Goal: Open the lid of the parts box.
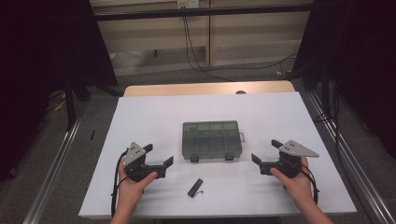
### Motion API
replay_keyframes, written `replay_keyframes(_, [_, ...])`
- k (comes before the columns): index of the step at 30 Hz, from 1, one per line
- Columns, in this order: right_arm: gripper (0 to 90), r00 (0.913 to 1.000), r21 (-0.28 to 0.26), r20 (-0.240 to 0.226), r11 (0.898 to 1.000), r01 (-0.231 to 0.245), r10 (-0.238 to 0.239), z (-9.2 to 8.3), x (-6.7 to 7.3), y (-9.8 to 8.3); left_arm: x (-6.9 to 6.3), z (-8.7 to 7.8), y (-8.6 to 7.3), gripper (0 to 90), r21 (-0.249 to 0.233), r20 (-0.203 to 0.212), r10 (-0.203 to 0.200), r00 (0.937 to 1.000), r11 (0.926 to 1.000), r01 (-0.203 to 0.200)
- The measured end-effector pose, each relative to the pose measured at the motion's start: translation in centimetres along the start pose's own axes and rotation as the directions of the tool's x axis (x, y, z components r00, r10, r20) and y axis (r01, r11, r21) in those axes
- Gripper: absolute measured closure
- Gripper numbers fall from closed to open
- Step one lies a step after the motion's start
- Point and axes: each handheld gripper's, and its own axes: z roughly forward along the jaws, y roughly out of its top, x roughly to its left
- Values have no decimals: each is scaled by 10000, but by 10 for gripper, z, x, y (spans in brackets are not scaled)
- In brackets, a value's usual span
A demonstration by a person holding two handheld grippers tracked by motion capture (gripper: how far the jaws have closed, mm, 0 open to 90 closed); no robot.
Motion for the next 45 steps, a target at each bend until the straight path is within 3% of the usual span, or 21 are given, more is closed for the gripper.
replay_keyframes(8, [59, 9998, 264, -174, 9996, 118, -113, 9, 2, 3, -3, 7, 1, 71, 298, 198, 202, 9996, 9993, -208])
replay_keyframes(23, [159, 9984, 592, -481, 9977, 322, -293, 21, 7, 6, -6, 16, 4, 170, 832, 457, 64, 9989, 9965, -102])
replay_keyframes(30, [295, 9965, 844, -831, 9963, 157, -87, 25, 9, 8, -5, 18, 6, 311, 1026, 496, 90, 9987, 9946, -141])
replay_keyframes(38, [533, 9943, 1288, -1062, 9916, 85, 53, 29, 10, 10, -8, 24, 11, 452, 1499, 586, 166, 9981, 9884, -252])
replay_keyframes(45, [713, 9916, 1510, -1279, 9885, 25, 170, 33, 9, 14, -9, 29, 15, 637, 1695, 648, 21, 9979, 9854, -131])
